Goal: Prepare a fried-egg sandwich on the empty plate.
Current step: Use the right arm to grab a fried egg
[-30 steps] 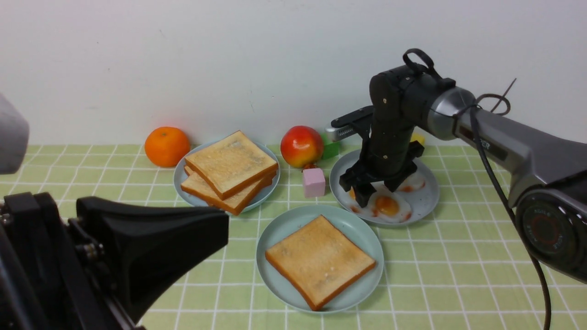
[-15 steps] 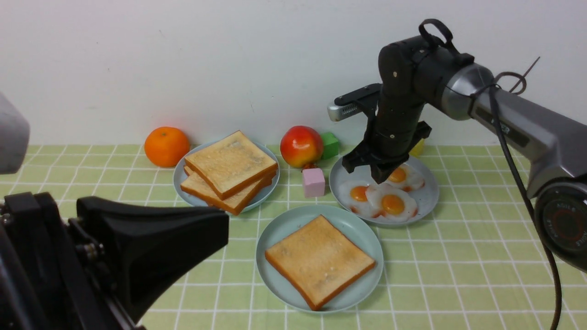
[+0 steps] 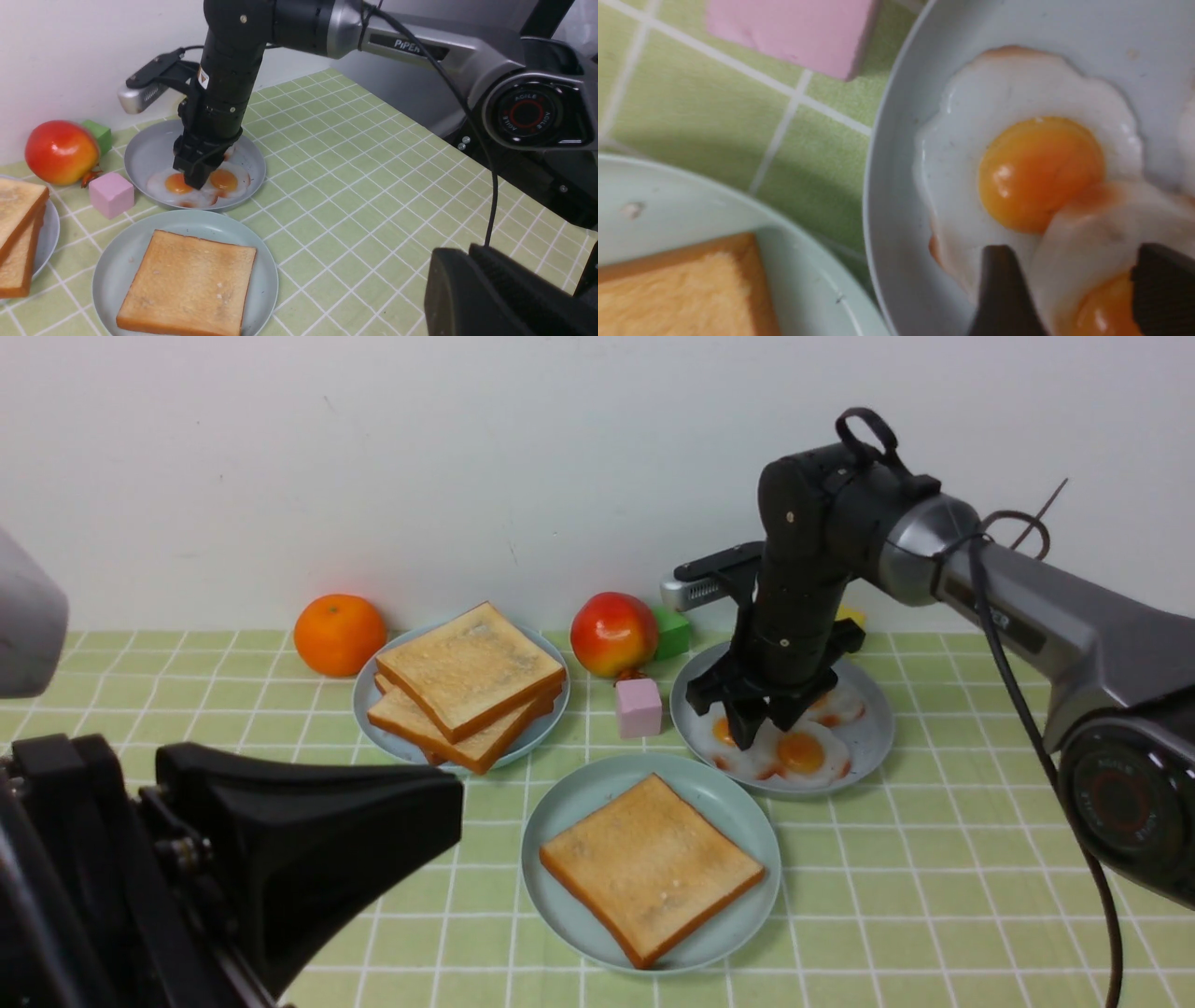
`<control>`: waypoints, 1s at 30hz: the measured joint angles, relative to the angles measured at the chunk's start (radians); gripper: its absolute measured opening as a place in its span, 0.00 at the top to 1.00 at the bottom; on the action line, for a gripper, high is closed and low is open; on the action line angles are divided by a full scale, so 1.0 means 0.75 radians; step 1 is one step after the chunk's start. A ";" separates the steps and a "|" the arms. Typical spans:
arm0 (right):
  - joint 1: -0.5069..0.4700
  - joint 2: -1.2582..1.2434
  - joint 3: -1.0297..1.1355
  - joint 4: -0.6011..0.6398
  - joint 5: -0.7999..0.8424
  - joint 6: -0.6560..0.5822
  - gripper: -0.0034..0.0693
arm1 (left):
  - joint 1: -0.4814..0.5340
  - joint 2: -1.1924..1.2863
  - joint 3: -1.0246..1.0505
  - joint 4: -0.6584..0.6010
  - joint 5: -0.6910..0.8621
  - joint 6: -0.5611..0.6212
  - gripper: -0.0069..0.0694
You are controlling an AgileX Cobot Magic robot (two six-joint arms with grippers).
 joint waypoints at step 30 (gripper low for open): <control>0.004 -0.002 -0.019 -0.114 0.007 0.000 0.73 | 0.000 0.000 0.000 0.000 0.010 0.000 0.83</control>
